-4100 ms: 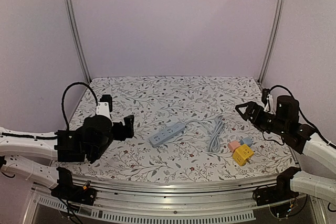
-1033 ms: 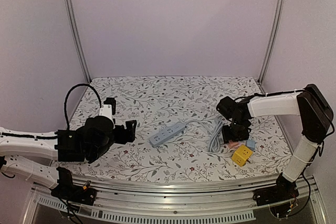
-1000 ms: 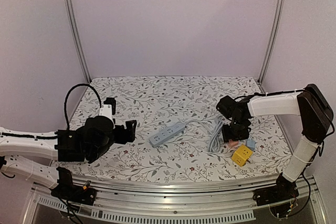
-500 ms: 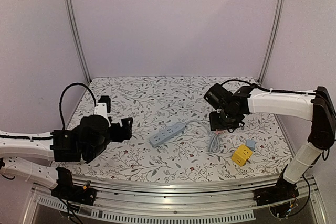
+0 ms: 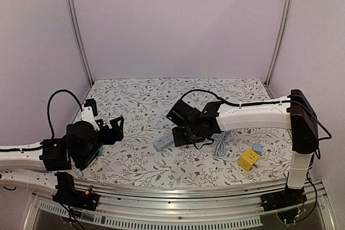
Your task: Insert the plug
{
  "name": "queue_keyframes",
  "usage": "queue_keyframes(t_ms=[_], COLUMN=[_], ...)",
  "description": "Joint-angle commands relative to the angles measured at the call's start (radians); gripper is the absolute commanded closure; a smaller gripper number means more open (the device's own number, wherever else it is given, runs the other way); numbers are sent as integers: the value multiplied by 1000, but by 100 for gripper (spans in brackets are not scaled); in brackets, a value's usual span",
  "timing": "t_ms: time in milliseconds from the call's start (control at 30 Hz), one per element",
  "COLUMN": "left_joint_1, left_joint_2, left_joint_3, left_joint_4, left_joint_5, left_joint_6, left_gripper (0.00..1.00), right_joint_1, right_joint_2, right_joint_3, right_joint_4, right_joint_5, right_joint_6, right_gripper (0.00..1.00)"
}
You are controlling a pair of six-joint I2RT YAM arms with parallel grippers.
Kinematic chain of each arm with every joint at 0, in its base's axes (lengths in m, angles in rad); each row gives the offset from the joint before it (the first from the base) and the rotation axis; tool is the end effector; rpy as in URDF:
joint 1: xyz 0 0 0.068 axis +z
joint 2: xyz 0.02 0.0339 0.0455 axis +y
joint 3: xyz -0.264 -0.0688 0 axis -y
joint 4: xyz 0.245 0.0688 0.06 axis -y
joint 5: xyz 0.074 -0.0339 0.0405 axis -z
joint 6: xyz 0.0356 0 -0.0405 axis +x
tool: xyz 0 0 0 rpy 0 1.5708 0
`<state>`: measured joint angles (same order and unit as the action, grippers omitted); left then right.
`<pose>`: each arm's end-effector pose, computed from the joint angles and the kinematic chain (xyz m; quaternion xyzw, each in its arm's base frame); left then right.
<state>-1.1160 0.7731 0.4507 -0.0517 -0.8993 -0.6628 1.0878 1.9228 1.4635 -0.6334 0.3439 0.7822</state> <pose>0.1006 -0.1422 0.2420 -0.0714 0.7801 -0.1678 0.5985 0.1995 0.3546 0.2110 -0.1057 0.9523 0.0890 0.2723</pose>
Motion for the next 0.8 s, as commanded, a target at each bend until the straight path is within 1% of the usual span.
queue_keyframes(t_ms=[0, 167, 433, 500, 633, 733, 767], left_joint_1=[16, 16, 18, 18, 18, 18, 17], left_joint_2=[-10, 3, 29, 31, 30, 29, 29], left_joint_3=[-18, -19, -19, -19, -21, -23, -23], left_joint_4=[-21, -13, -1, 1, 3, 5, 8], left_joint_5=[-21, -23, -17, -15, -16, -19, -20], left_joint_6=[-8, -7, -5, -5, -3, -1, 1], left_gripper=[7, 7, 7, 7, 8, 8, 8], right_joint_1=[13, 26, 27, 28, 27, 26, 23], right_joint_2=[87, 163, 203, 211, 217, 206, 197], right_joint_3=[28, 62, 35, 38, 40, 41, 43], right_joint_4=[96, 68, 41, 27, 21, 26, 37], right_joint_5=[-60, -74, -78, -77, -72, -58, -59], right_joint_6=[13, 19, 52, 60, 68, 60, 36], right_gripper=[55, 55, 53, 49, 37, 26, 19])
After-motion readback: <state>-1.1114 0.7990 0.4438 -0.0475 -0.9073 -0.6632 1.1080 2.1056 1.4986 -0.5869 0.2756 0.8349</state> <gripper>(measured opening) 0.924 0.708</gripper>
